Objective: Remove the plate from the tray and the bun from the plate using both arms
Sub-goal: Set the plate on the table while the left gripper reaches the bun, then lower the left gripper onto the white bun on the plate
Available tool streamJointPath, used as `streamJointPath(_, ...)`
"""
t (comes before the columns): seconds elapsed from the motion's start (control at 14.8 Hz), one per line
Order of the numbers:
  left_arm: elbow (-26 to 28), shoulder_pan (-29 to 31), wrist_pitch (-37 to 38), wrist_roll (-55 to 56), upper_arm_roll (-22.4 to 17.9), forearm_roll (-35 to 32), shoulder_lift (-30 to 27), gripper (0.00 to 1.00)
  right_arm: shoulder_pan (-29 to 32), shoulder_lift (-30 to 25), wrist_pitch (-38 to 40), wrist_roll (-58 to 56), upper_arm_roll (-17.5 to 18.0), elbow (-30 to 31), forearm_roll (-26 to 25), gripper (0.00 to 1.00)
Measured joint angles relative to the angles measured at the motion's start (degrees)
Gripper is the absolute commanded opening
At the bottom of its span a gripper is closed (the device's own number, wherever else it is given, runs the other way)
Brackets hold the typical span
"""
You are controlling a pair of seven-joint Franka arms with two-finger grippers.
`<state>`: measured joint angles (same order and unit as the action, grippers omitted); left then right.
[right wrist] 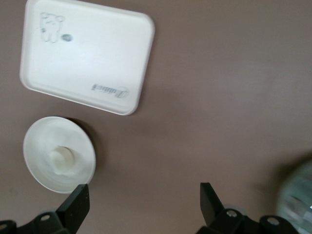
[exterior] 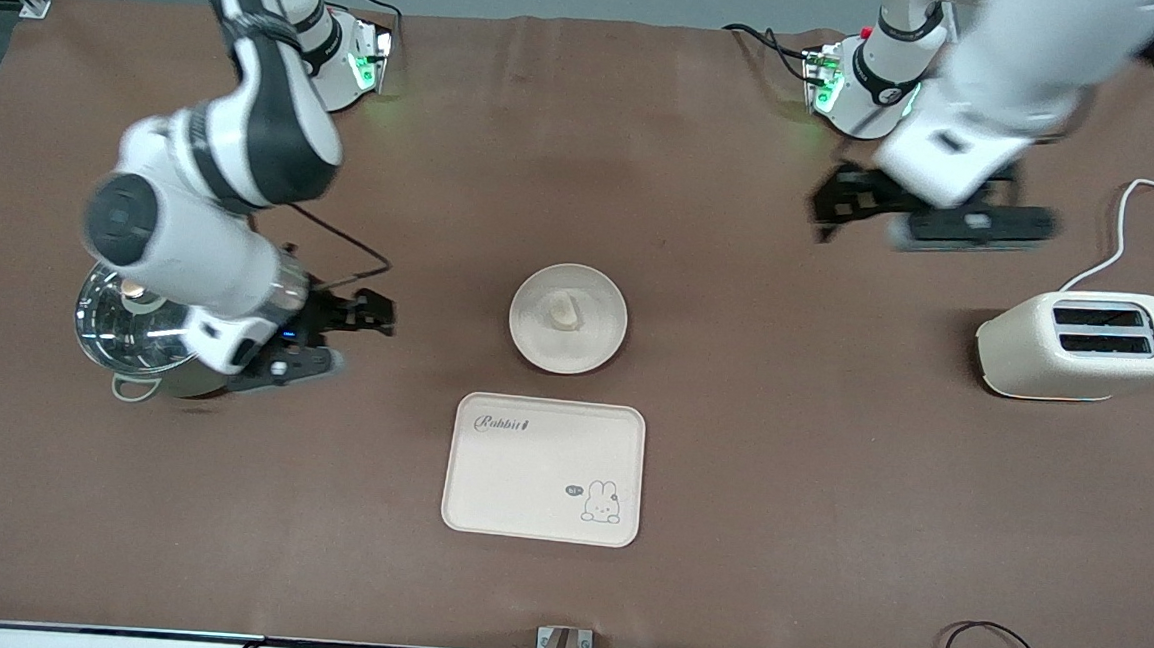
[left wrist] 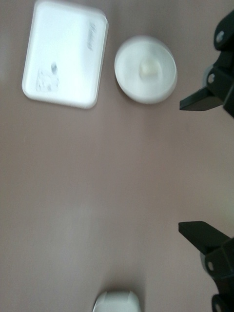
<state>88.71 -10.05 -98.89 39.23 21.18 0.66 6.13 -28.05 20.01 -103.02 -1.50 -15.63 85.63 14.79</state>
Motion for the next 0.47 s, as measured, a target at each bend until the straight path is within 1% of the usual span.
streamJointPath(0.07,0.1,-2.2,-3.3,6.6,1.7,-0.3,3.2,1.00,0.0,-0.2,3.1,0.1,-1.9,-2.2,-1.0,1.00)
streamJointPath(0.13,0.0,-4.7,-6.6,12.0,2.3,-1.2,6.6,1.00,0.0,-0.5,5.3,0.1,-3.7,-3.8,-1.8,1.00)
streamJointPath(0.2,-0.3,-7.1,-9.9,16.2,2.4,-2.6,10.0,1.00,0.0,-1.0,6.4,0.1,-5.3,-4.8,-2.4,1.00)
streamJointPath(0.34,-1.0,-11.4,-16.7,23.4,2.3,-7.4,17.3,1.00,0.1,-3.0,7.8,0.1,-8.4,-5.8,-4.2,1.00)
streamJointPath(0.47,-1.8,-15.0,-22.0,29.2,2.3,-12.2,24.6,1.00,0.2,-5.5,9.9,0.1,-10.7,-6.0,-6.0,1.00)
